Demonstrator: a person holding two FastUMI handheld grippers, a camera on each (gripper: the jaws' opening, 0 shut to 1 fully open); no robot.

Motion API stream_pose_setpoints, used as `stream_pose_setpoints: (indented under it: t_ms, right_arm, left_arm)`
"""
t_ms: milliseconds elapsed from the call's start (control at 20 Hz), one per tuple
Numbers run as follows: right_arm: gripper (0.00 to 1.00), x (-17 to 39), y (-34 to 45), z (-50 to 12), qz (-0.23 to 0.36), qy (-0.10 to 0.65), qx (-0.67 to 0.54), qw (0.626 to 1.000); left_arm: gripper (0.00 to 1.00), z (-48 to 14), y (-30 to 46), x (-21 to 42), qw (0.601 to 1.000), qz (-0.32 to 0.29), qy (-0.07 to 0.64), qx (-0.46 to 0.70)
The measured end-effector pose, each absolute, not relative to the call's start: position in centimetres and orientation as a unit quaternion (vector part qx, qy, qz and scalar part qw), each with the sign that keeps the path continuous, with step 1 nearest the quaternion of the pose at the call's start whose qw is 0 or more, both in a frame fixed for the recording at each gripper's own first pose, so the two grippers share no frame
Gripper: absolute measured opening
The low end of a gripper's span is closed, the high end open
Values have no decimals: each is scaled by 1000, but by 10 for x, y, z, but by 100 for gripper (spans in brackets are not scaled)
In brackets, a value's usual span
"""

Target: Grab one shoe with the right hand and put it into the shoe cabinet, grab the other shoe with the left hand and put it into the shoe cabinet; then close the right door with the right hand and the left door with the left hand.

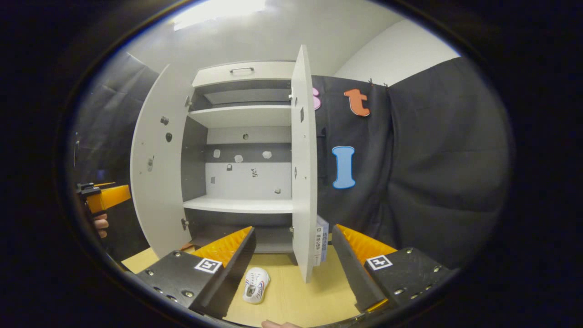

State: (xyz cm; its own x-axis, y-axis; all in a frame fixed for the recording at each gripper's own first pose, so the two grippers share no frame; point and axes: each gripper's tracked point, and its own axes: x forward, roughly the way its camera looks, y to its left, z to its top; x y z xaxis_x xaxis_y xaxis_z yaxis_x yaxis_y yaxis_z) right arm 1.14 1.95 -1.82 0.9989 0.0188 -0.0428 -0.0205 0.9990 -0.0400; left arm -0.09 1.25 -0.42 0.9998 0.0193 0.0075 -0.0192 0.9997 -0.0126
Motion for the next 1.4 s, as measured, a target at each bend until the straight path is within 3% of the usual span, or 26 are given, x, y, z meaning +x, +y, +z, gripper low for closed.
stream_pose_setpoints:
  t_ms: [250, 400, 550, 600, 650, 850, 950, 1000, 1100, 1150, 1300, 1400]
  right_arm:
    - [96, 22, 29, -38, 19, 35, -27, 999]
    - [100, 32, 43, -66, 30, 49, -34, 998]
    - [100, 48, 63, -113, 54, 80, -39, 995]
    - [100, 55, 70, -134, 58, 95, -43, 993]
    - [100, 61, 76, -152, 61, 106, -49, 991]
    - [100, 81, 114, -228, 90, 157, -44, 982]
    - [100, 91, 129, -269, 94, 188, -45, 977]
    - [96, 96, 134, -289, 91, 203, -48, 974]
    - [99, 107, 144, -330, 87, 231, -51, 968]
    - [100, 110, 148, -349, 86, 247, -48, 964]
    - [89, 116, 165, -392, 86, 294, -26, 952]
    - [84, 119, 175, -410, 93, 314, -31, 944]
  left_arm:
    - [98, -11, 16, -4, 1000, 6, 1, -12]
    - [98, -11, 28, -2, 999, 24, -8, -46]
    - [96, -14, 41, -3, 998, 41, -15, -54]
    - [100, -14, 47, -2, 997, 48, -16, -52]
    - [96, -17, 49, -3, 997, 50, -16, -53]
    - [96, -37, 51, -3, 997, 40, 6, -62]
    - [100, -51, 51, 0, 997, 34, 22, -61]
    - [96, -57, 51, 1, 997, 32, 31, -60]
    - [94, -64, 50, 4, 997, 28, 35, -63]
    - [96, -68, 50, 5, 997, 26, 36, -60]
    - [93, -79, 47, 7, 998, 17, 44, -51]
    - [96, -78, 46, 11, 998, 13, 42, -55]
